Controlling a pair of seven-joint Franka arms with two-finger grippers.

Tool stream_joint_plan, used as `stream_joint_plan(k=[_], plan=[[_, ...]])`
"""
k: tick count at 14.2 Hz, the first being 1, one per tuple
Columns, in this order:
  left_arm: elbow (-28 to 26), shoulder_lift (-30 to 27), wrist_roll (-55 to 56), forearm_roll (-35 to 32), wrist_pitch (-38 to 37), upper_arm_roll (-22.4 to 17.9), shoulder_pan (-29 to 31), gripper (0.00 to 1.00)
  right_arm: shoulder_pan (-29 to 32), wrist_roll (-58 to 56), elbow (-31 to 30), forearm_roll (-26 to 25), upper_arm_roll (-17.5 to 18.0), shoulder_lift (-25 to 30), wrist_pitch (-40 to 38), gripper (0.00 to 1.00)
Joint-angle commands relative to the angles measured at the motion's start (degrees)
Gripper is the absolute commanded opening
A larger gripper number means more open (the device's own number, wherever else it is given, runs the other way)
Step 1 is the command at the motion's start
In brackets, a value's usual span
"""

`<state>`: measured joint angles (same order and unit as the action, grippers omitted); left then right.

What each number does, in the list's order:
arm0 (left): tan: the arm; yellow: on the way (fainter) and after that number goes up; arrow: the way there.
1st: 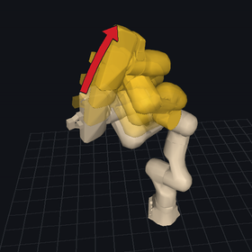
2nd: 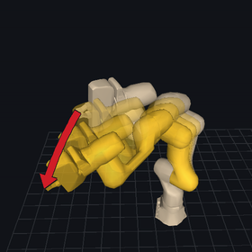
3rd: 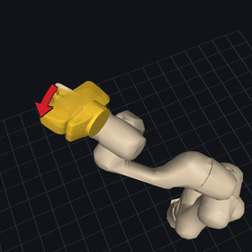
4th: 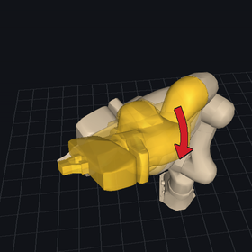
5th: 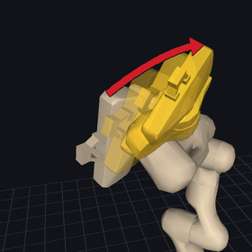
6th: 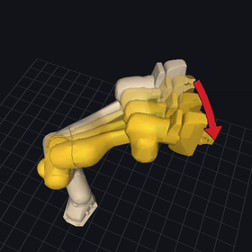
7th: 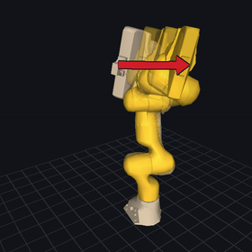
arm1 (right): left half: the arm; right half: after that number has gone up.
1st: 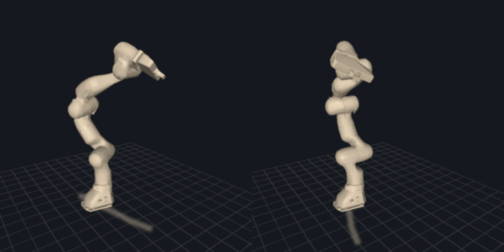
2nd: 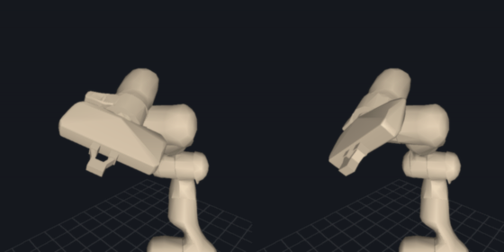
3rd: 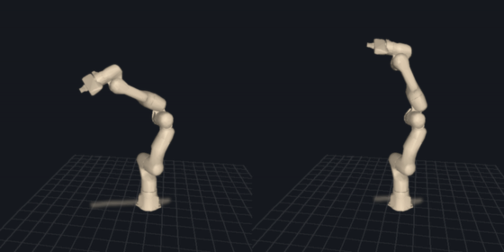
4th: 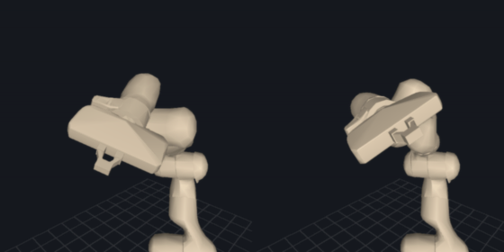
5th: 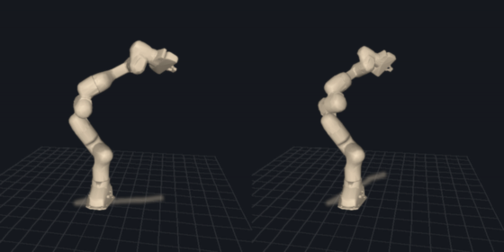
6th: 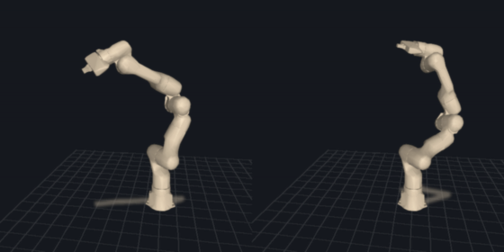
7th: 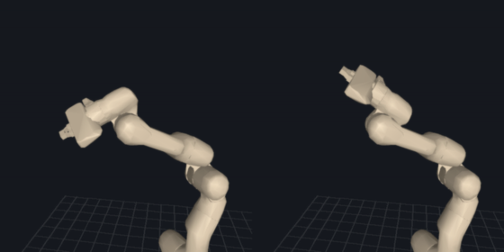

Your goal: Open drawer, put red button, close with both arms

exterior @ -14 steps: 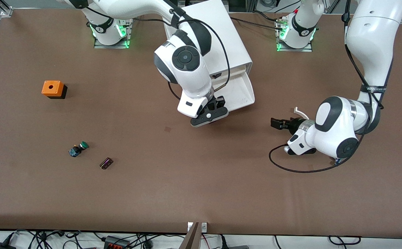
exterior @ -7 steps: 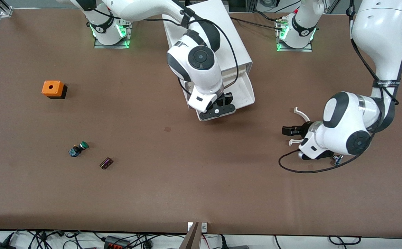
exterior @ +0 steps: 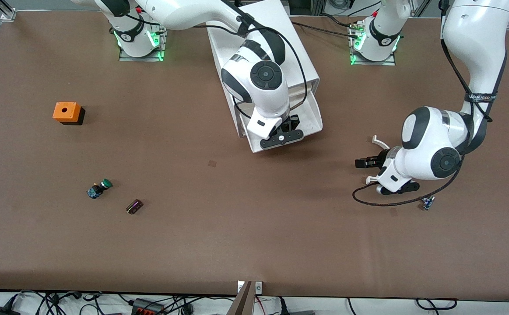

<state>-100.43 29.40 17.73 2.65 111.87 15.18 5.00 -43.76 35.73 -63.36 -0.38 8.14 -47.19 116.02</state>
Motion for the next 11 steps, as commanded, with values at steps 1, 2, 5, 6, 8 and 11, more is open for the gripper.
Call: stream_joint_plan(k=[1,2,5,6,8,11], plan=[[-2.4,-2.5,0.4,-1.2,1.0,0.5,0.6,1.0,-1.1,1.4,1.3,-0.4,0.0,-0.7,-1.1,0.0],[-2.4,-2.5,0.4,-1.2,1.0,0.5,0.6,1.0,-1.1,1.3,1.3,-0.3,0.0,-0.8,-1.1,0.0],[-2.4,-2.4,0.4,-1.2,0.9,0.5,0.6,1.0,-1.1,1.2,1.4,-0.4,0.0,-0.5,-2.9,0.4],[-2.3,-2.4,0.4,-1.2,0.9,0.5,0.5,1.0,-1.1,1.2,1.4,-0.4,0.0,-0.5,-3.0,0.99],[-2.0,-2.4,0.5,-1.2,0.9,0.5,0.5,1.0,-1.1,1.3,1.4,-0.4,0.0,-0.2,-4.0,1.0],[-1.8,-2.2,0.5,-1.2,0.9,0.4,0.5,1.0,-1.0,1.3,2.1,-0.4,-0.1,0.2,-4.9,1.0]])
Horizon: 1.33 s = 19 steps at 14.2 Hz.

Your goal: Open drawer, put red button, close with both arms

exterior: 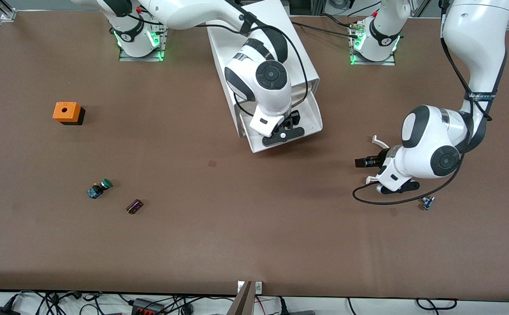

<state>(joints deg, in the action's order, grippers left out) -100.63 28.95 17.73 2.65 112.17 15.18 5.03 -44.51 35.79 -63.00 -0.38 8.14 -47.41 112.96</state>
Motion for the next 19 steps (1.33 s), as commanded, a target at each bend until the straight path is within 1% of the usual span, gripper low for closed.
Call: stream_joint_plan(k=[1,3,5,6,8,10,12,14,16,17,19], plan=[[-1.5,-1.8,0.5,-1.2,0.6,0.4,0.5,1.0,0.2,1.2,3.3,-0.4,-0.5,0.7,-1.9,1.0],[-1.5,-1.9,0.6,-1.2,0.6,0.5,0.1,1.0,2.4,1.2,5.9,-0.4,-0.5,0.9,-2.0,1.0],[-1.5,-1.4,0.8,-1.2,0.9,0.6,-0.7,1.0,5.5,1.0,6.1,-0.8,-0.8,2.9,-3.5,1.0],[-1.6,-1.4,1.5,-1.1,1.6,0.6,-1.5,1.0,6.6,0.8,6.1,-1.4,-2.0,4.0,-4.9,1.0],[-1.6,-1.1,6.6,-1.0,3.4,0.6,-5.0,1.0,7.4,-0.7,6.1,-5.5,-4.9,5.3,-7.5,1.0],[-1.6,0.4,12.9,-1.0,7.7,0.7,-7.7,1.0,11.0,-4.2,6.0,-6.2,-5.9,6.4,-11.5,1.0],[-1.6,1.4,18.4,-1.0,11.1,0.6,-11.7,1.0,16.3,-6.2,5.8,-6.2,-5.9,8.4,-14.1,1.0],[-1.7,2.8,23.1,-0.7,14.2,0.8,-14.2,1.0,21.2,-12.0,5.0,-5.5,-5.9,9.6,-16.7,1.0],[-1.8,3.2,25.5,-0.3,15.4,1.2,-17.7,1.0,24.6,-15.9,4.4,-5.4,-5.9,10.5,-19.8,1.0],[-1.7,3.1,28.5,-0.3,15.4,1.2,-19.3,1.0,26.2,-16.7,3.6,-5.3,-5.8,11.3,-20.2,1.0],[-1.6,2.7,33.7,-0.3,15.1,1.3,-22.3,1.0,29.2,-20.5,0.2,-5.3,-5.8,13.9,-20.3,1.0]])
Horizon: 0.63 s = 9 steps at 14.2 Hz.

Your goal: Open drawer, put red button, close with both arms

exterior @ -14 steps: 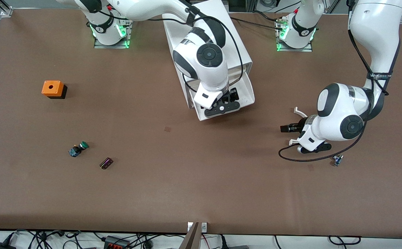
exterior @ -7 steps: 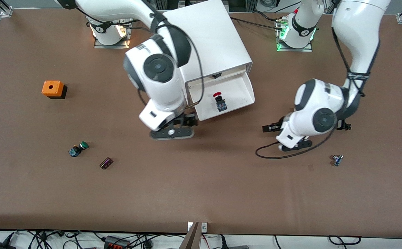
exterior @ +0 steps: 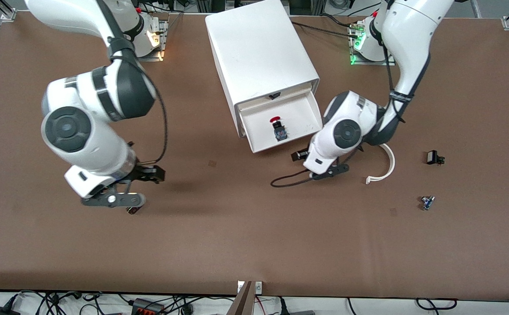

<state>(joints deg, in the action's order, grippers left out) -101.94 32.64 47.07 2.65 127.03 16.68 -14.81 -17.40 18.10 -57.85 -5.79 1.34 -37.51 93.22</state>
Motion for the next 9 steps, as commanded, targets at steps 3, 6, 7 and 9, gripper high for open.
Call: stream_joint_plan(k=[3,6,7,9], plan=[[-0.4,-1.5,6.5,-0.2,-0.4,1.1,-3.4,1.0,6.7,-8.9,-8.7,0.2,1.0,6.9,-0.6,1.0],[-0.5,-1.6,11.3,-0.2,-0.8,3.3,-3.2,1.0,11.1,-14.7,-8.9,0.3,1.2,8.7,-1.7,1.0],[-0.5,-1.6,12.7,-0.2,-1.9,4.5,-2.9,1.0,12.5,-14.9,-8.8,1.4,1.1,9.2,-3.1,1.0],[-0.6,-1.8,13.2,-0.2,-3.2,5.6,-2.8,1.0,16.6,-15.2,-9.6,4.4,0.9,11.2,-4.3,1.0]])
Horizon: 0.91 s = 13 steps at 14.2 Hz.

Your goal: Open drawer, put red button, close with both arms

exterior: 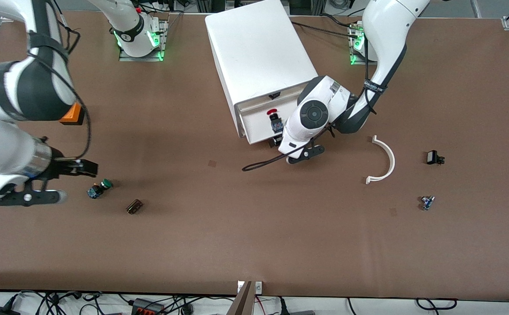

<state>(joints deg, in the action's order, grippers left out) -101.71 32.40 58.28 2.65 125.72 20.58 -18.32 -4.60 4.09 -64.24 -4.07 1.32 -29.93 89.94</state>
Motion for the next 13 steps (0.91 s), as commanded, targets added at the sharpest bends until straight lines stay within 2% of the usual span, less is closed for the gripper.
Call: stream_joint_plan(k=[1,5,10,13], plan=[[-1.0,-2.2,2.8,-0.2,-2.1,1.7,0.7,1.0,4.5,-1.9,-5.3,2.8,1.0,5.6,-0.8,1.0],[-0.9,-3.8,3.2,-0.2,-7.3,3.5,1.0,1.0,6.7,-2.9,-14.0,2.8,1.0,14.0,0.3,1.0],[-1.1,-3.6,3.2,-0.2,-9.4,6.1,0.2,1.0,7.0,-2.9,-16.6,2.4,1.0,17.4,-0.6,1.0],[-0.9,-3.7,3.2,-0.2,-12.3,7.5,1.0,1.0,7.0,-2.9,-26.7,2.4,0.9,24.1,3.7,1.0]])
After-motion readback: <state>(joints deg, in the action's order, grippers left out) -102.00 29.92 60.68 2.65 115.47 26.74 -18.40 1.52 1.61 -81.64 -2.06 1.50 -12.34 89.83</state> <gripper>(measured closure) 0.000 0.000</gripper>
